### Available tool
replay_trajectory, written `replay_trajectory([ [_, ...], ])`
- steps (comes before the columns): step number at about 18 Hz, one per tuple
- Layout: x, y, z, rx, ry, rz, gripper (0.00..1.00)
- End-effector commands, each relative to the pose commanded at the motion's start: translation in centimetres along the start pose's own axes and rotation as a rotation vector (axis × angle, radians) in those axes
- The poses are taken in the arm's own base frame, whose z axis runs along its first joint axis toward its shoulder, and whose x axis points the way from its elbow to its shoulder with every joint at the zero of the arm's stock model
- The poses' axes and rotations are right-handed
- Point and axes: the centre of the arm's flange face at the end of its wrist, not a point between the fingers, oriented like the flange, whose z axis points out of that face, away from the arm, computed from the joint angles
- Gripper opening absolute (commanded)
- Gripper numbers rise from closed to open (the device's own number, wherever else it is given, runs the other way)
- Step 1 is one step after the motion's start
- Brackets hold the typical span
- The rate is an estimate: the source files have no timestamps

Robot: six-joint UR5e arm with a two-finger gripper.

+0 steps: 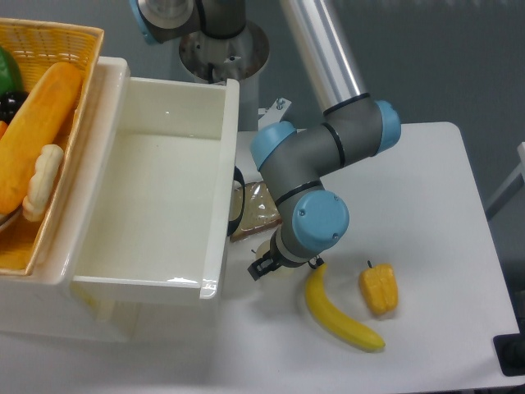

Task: Pick up the pear
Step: 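Lift the held pear up off the table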

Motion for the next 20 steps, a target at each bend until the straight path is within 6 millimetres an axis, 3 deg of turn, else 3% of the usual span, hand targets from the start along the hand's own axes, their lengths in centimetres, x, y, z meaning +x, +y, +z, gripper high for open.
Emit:
replay_trajectory([
  [10, -3.2, 2.2, -7.7, 0.141, -0.052, 0.457, 0.64],
  [13, -4.1, 2.8, -9.1, 0.159, -0.070, 0.587, 0.63],
  [20, -3.6, 3.5, -10.3, 0.174, -0.099, 0.822, 0.63],
])
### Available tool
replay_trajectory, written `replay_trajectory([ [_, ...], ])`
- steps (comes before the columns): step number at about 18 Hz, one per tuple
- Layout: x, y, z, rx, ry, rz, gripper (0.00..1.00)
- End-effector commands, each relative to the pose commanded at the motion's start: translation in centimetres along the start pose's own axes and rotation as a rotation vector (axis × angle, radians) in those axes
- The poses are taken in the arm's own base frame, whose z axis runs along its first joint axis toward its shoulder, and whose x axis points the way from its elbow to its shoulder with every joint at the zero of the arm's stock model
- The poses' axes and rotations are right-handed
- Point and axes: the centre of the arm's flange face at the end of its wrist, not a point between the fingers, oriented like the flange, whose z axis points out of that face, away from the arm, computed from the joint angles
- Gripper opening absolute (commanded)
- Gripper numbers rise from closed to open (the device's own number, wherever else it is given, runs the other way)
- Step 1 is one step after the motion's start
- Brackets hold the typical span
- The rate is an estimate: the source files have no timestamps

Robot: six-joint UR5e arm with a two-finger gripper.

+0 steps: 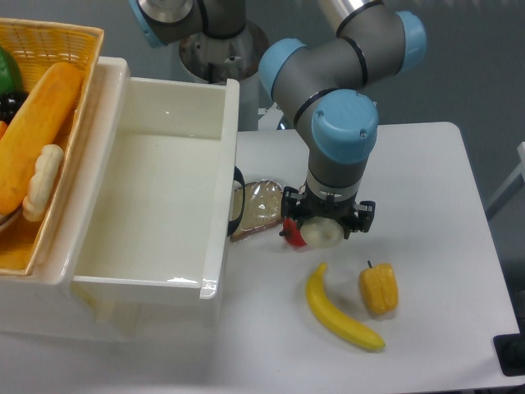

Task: Pick up the pear
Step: 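Lift the held pear up off the table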

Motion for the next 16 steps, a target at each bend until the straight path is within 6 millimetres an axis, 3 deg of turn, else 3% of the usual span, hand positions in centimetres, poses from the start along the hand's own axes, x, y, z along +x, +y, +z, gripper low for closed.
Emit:
replay_trajectory([
  [3, 0.2, 0.1, -1.0, 0.013, -0.009, 0.038, 0.63],
  [11, 0.9, 0.7, 0.0, -0.003, 0.009, 0.042, 0.63],
  [16, 1.3, 0.8, -0.5, 0.003, 0.004, 0.040, 0.63],
])
